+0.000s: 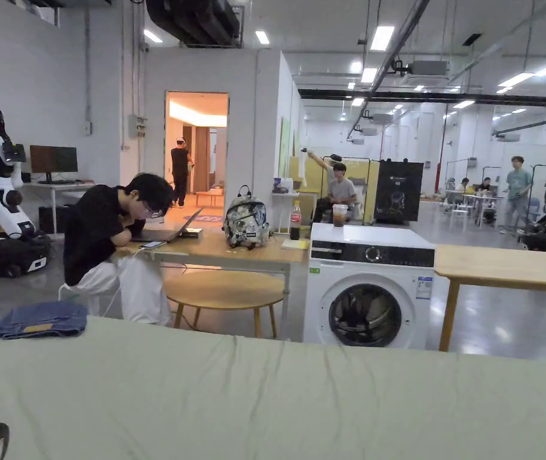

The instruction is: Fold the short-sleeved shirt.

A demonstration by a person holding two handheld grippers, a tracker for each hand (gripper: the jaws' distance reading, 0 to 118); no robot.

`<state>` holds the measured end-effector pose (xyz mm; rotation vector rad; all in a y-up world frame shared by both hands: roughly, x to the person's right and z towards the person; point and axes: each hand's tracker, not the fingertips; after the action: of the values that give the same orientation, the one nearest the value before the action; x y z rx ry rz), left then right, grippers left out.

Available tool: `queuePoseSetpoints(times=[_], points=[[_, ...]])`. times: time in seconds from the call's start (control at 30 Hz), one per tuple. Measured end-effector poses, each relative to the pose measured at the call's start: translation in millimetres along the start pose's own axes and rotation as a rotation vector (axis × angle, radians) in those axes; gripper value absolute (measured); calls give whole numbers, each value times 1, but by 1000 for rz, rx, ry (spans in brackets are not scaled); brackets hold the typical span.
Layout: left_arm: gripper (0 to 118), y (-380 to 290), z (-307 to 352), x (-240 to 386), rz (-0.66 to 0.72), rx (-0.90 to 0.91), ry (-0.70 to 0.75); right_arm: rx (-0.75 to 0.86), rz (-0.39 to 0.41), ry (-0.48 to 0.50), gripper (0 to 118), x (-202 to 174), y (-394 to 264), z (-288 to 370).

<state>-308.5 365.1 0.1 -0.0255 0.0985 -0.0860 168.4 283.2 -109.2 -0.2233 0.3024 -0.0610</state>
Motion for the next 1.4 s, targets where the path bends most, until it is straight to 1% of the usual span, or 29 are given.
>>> queuePoseSetpoints(times=[0.07, 0.13, 0.17, 0.2, 0.23, 0.27, 0.3, 0.33, 0.4, 0.53, 0.63, 0.7, 0.8, 0.87, 1.03, 1.17, 1.27, 1.4], points=[[60, -1, -3, 37, -59, 52, -36, 43, 4, -23, 0, -1, 4, -4], [60, -8, -14, 51, -54, 73, -47, 77, -2, -18, 0, -1, 7, -7], [55, -10, -18, 61, -24, 79, -85, 96, -3, -20, 0, -3, 7, -8], [47, -11, -22, 67, 1, 74, -117, 110, -5, -29, 0, -2, 7, -10], [35, -15, -28, 73, 55, 70, -160, 116, -9, -43, 0, -4, 6, -10], [13, -17, -31, 76, 80, 63, -188, 124, -17, -51, 0, -5, 5, -7], [2, -19, -32, 81, 83, 58, -186, 135, -26, -51, 0, -6, 3, -4], [0, -21, -31, 87, 69, 56, -158, 140, -32, -53, 0, -5, 0, -2], [0, -19, -27, 98, 41, 42, -129, 138, -15, -73, 0, -10, -1, 4], [0, -31, -27, 109, 37, -25, -69, 121, 42, -109, 0, -21, -9, 11], [0, -36, -23, 111, 46, -34, -101, 109, 70, -132, 0, -24, -13, 14], [0, -37, -20, 114, 15, -41, -71, 109, 85, -145, 0, -24, -14, 17], [0, -33, -18, 115, -9, -31, -69, 108, 65, -154, 0, -22, -14, 17], [0, -32, -18, 112, 16, -24, -73, 107, 52, -150, 0, -22, -14, 17], [0, -32, -19, 113, 16, -24, -65, 100, 84, -166, 0, -25, -14, 16], [0, -32, -20, 114, 14, -30, -62, 97, 61, -163, 0, -24, -12, 15], [0, -32, -21, 115, 13, -34, -54, 103, 75, -179, 0, -26, -11, 16], [0, -32, -21, 115, 23, -32, -54, 105, 70, -189, 0, -25, -10, 16]])
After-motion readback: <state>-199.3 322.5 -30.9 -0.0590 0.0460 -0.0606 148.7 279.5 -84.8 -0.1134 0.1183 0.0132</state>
